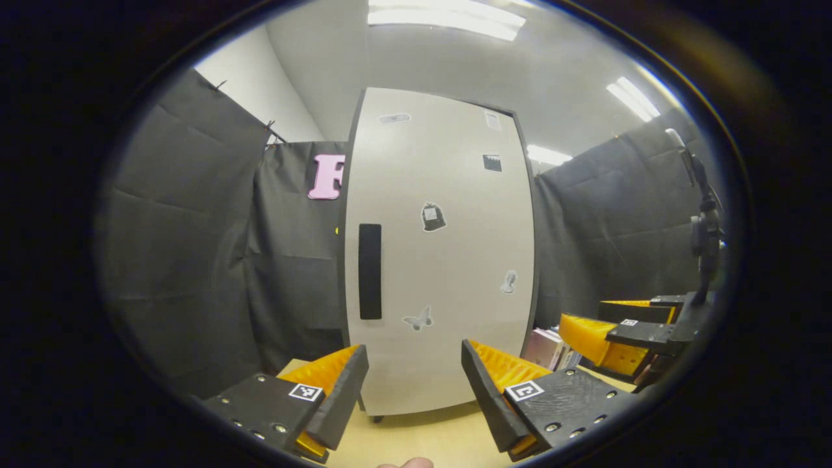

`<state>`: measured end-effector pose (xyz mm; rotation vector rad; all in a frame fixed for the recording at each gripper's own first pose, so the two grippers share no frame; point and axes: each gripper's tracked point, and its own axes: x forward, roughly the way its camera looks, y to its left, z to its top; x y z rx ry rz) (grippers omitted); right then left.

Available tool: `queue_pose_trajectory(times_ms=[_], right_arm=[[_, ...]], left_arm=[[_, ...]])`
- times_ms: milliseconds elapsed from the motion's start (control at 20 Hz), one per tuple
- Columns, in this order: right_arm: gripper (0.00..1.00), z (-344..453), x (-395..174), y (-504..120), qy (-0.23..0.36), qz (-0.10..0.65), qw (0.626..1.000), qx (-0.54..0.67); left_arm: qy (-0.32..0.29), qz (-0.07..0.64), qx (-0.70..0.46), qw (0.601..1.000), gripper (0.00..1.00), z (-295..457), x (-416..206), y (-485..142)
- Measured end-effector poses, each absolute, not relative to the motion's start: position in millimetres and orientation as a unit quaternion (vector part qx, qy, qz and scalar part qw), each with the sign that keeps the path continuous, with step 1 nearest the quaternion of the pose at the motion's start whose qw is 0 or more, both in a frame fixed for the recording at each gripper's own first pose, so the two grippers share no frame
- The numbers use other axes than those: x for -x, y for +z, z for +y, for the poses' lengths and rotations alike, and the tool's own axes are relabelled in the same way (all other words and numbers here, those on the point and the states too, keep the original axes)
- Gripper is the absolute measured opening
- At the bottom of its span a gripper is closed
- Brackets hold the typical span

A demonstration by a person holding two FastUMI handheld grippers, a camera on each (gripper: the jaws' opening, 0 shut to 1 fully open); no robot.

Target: Open the cabinet door with the right hand, grasp the bottle in the cabinet with the left hand and place it on the coaster, then close the cabinet door with the right hand.

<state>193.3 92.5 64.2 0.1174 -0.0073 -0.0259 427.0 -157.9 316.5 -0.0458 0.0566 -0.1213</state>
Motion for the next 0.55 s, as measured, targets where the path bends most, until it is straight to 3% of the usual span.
queue_pose_trajectory(times_ms=[100,150,550], right_arm=[[0.95,93.0,-194.0,65.3,-0.012,-0.004,0.998,-0.06],[0.95,94.0,-194.9,65.5,-0.011,-0.005,0.998,-0.061],[0.95,96.7,-199.1,64.1,-0.005,-0.002,0.998,-0.061]], left_arm=[[-0.059,0.029,0.023,0.998,0.88,-156.8,-426.8,316.0],[-0.058,0.03,0.023,0.998,0.84,-156.5,-425.8,315.5],[-0.048,0.032,0.027,0.998,0.84,-152.0,-423.4,315.7]])
